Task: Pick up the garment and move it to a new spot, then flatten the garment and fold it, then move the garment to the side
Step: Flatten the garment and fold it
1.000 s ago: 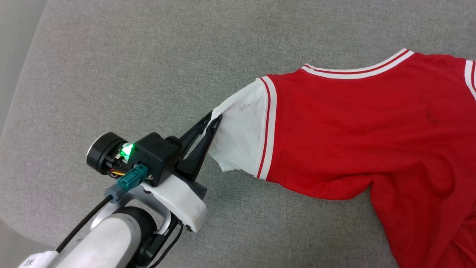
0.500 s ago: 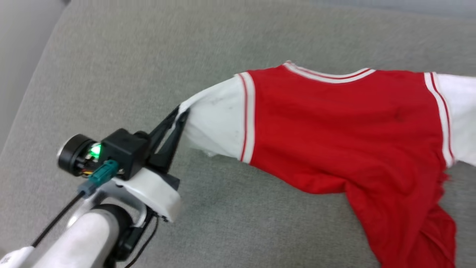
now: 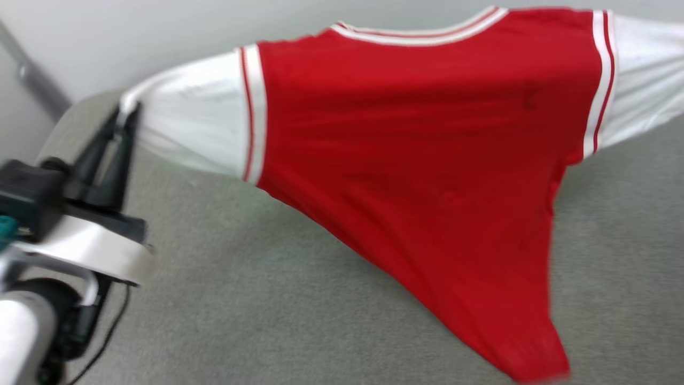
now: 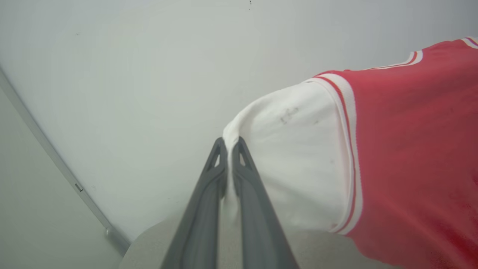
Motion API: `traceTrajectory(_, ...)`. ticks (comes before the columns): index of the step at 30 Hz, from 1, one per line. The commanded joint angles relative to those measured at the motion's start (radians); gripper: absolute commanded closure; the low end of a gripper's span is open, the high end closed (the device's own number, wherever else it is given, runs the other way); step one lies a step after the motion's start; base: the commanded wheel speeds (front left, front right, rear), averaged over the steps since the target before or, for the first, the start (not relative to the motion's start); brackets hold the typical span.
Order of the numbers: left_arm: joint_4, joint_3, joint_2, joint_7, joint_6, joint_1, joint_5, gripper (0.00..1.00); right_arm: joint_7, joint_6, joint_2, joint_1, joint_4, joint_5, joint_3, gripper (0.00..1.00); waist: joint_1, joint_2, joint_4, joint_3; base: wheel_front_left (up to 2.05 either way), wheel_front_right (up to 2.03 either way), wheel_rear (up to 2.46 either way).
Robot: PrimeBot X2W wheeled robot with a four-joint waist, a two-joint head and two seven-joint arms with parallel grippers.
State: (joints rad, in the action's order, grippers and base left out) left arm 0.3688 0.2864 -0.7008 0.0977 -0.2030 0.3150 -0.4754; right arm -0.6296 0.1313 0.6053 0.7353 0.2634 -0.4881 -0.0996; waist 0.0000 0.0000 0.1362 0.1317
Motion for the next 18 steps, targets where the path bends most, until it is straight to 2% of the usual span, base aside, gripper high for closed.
traceTrajectory(1,0.016,-0.03,-0.019,-0.005,-0.011,-0.009,-0.009,1.0,0.028,-0.001,0.002,0.015,-0.011,-0.002,0.001,1.0,0.0,0.0,-0.054,-0.062,0.0,0.0,0.0)
traceTrajectory(9,0.09,-0.148,-0.098,0.009,-0.025,-0.005,-0.044,1.0,0.101,-0.001,-0.032,0.042,-0.11,-0.052,-0.001,1.0,0.0,0.0,-0.112,-0.138,0.0,0.0,0.0)
traceTrajectory(18,0.137,-0.254,-0.165,0.019,-0.027,0.056,-0.068,1.0,0.111,-0.001,-0.037,0.063,-0.234,-0.058,0.009,1.0,0.0,0.0,-0.16,-0.123,0.0,0.0,0.0)
